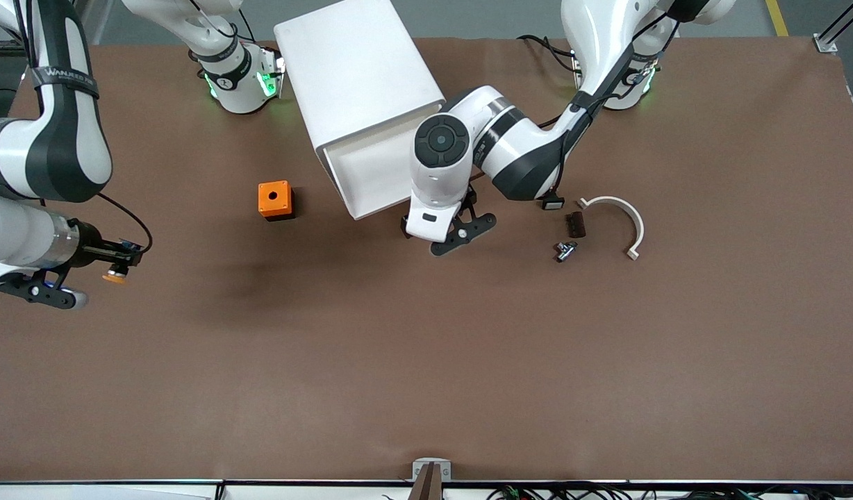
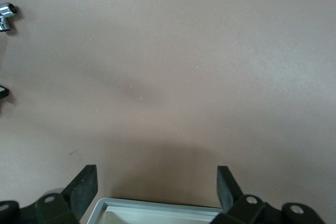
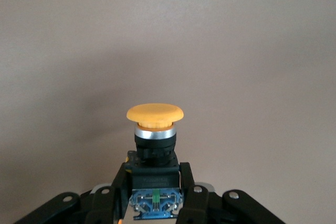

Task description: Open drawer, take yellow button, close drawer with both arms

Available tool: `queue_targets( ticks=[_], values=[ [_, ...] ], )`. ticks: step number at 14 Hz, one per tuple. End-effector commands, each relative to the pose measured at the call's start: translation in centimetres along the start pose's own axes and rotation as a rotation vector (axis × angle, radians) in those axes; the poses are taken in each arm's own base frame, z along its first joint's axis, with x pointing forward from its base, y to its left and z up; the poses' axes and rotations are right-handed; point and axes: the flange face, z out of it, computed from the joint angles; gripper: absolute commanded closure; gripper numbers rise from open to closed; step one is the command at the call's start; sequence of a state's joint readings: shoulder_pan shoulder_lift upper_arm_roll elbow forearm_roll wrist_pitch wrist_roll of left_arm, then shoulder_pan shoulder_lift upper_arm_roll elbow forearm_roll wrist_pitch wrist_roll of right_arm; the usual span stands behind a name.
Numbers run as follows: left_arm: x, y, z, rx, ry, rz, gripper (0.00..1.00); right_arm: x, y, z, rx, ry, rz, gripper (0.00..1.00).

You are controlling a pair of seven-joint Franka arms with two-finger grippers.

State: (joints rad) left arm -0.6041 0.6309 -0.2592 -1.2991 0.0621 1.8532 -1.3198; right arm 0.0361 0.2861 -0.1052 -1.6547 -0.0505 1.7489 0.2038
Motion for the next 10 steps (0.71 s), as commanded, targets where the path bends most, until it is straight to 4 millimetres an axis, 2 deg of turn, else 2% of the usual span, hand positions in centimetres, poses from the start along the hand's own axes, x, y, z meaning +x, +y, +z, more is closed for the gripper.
queue_targets(
  ticks=[1, 5, 8, 10],
  values=[
    [-1.9, -0.1, -0.5, 0.011, 0.028, 0.021, 0.00, 0.5, 3.5, 2.6, 0.001, 0.032, -0.060, 0.99],
    [-3.6, 0.4, -0.1, 0.007, -0.001, 0.042, 0.00, 1.8, 7.8, 5.4, 0.015, 0.105, -0.119, 0.99],
    [-4.3, 0.6, 0.2, 0.011, -0.019, 0.045, 0.00, 3.0, 10.0, 8.4, 0.013, 0.142, -0.168, 0.99],
    [-5.7, 0.8, 0.4, 0.016, -0.026, 0.060, 0.00, 3.8, 10.7, 10.1, 0.012, 0.150, -0.173, 0.99]
  ],
)
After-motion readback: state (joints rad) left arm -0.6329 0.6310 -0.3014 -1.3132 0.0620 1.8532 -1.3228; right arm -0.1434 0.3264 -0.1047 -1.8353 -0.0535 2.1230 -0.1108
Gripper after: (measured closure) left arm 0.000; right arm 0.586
